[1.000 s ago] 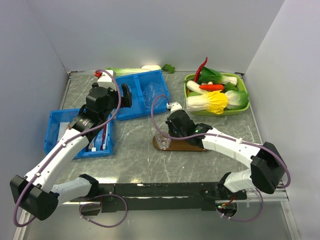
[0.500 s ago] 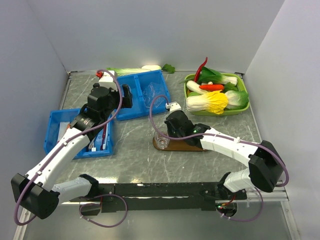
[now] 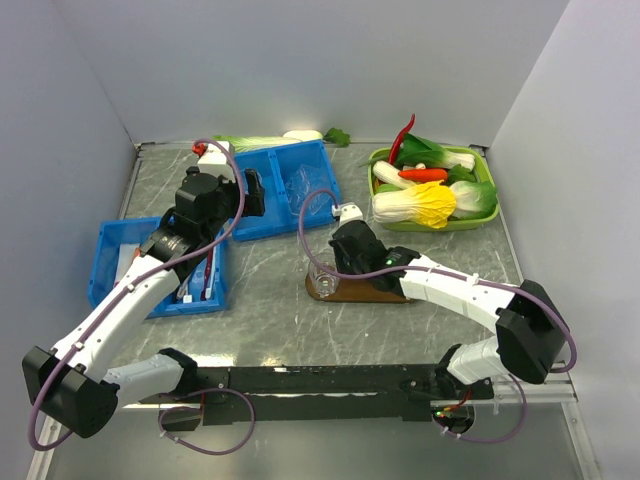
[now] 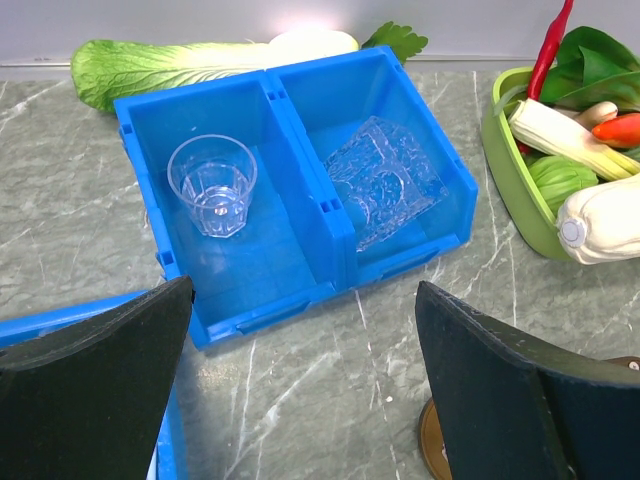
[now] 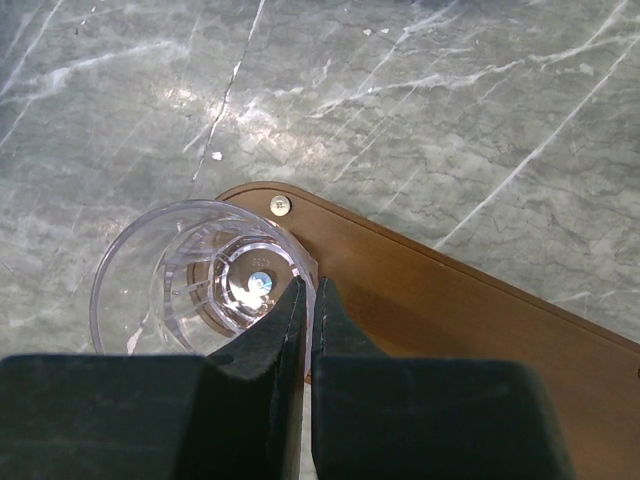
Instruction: Prepare toiletry sets of a toothbrush and toothpaste on the tray
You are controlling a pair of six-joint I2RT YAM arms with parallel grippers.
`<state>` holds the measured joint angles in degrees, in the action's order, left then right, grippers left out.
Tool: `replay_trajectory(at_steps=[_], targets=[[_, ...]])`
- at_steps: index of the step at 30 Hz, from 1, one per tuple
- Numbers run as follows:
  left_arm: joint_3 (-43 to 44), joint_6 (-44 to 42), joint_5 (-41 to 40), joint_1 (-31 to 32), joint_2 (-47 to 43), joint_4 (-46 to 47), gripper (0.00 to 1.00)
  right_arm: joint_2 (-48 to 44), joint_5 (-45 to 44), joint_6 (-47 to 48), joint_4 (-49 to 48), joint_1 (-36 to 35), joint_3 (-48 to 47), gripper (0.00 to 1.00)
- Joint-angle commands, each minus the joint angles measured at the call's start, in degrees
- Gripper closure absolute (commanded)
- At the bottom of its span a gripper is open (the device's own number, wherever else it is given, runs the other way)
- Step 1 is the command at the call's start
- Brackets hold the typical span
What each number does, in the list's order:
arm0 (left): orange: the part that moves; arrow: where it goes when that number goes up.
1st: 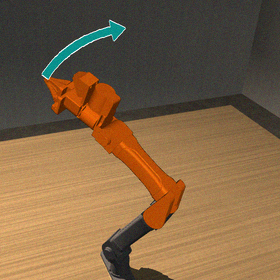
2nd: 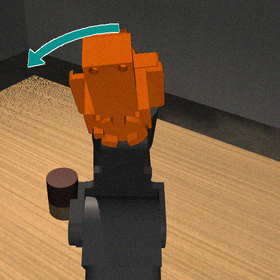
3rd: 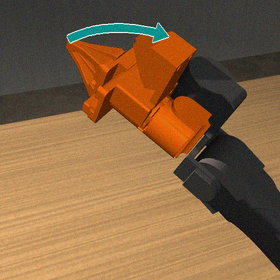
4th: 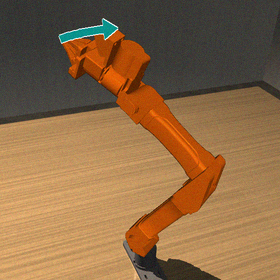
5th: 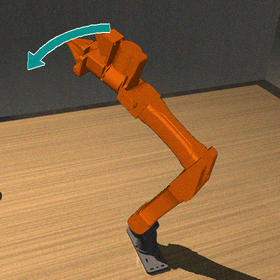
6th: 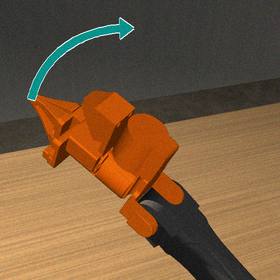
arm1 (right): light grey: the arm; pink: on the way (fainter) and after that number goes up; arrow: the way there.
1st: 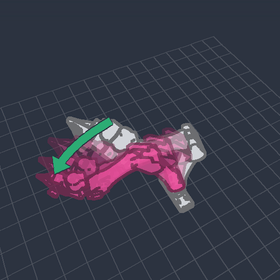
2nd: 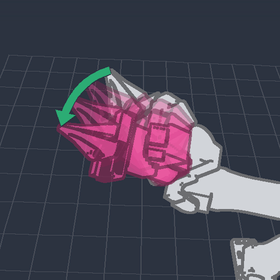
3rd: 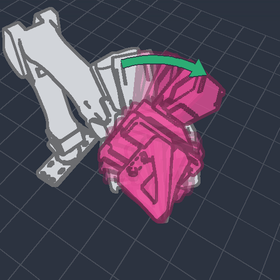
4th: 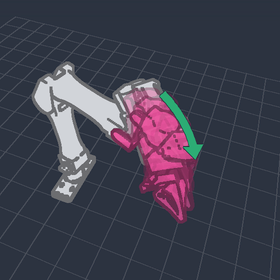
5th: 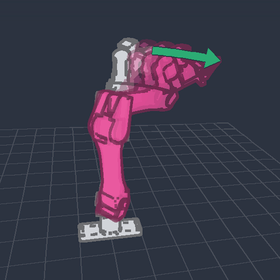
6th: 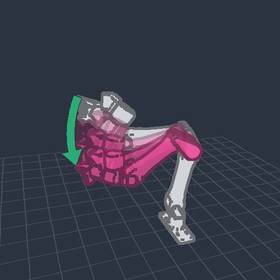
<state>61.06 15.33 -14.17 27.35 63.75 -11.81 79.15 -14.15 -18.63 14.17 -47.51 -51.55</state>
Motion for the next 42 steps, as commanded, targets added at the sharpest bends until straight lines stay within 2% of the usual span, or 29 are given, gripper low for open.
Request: replay_trajectory(at_steps=[1,2,11,19,25,28,42], targets=[[1.2,0.4,0.7,0.2,0.1,1.2,0.04,1.0,-1.4,-0.3,-0.9,-0.5,-2.8,0.94],[1.2,0.5,0.6,0.2,0.2,1.2,0.04,1.0,-1.3,-0.3,-0.8,-0.5,-2.9,0.88],[1.2,0.5,0.7,0.2,0.2,1.1,0.04,0.5,-1.2,-0.6,-0.4,-0.5,-3.1,0.62],[1.2,0.5,0.6,0.2,0.2,1.0,0.03,-0.8,-0.8,-0.9,-0.6,-0.5,-2.7,0.49],[1.3,0.8,0.5,0.2,0.2,1.0,0.04,-2.2,-1.3,-1.1,-1.5,-0.5,-1.7,0.30],[1.3,0.9,0.4,0.2,0.1,1.0,0.03,-3.6,-1.0,-1.1,-2.8,-0.4,-0.8,0.24],[-0.4,0.0,6.0,0.2,-2.7,3.9,0.03,-13.9,3.5,2.1,-5.2,1.1,2.8,0.16]])
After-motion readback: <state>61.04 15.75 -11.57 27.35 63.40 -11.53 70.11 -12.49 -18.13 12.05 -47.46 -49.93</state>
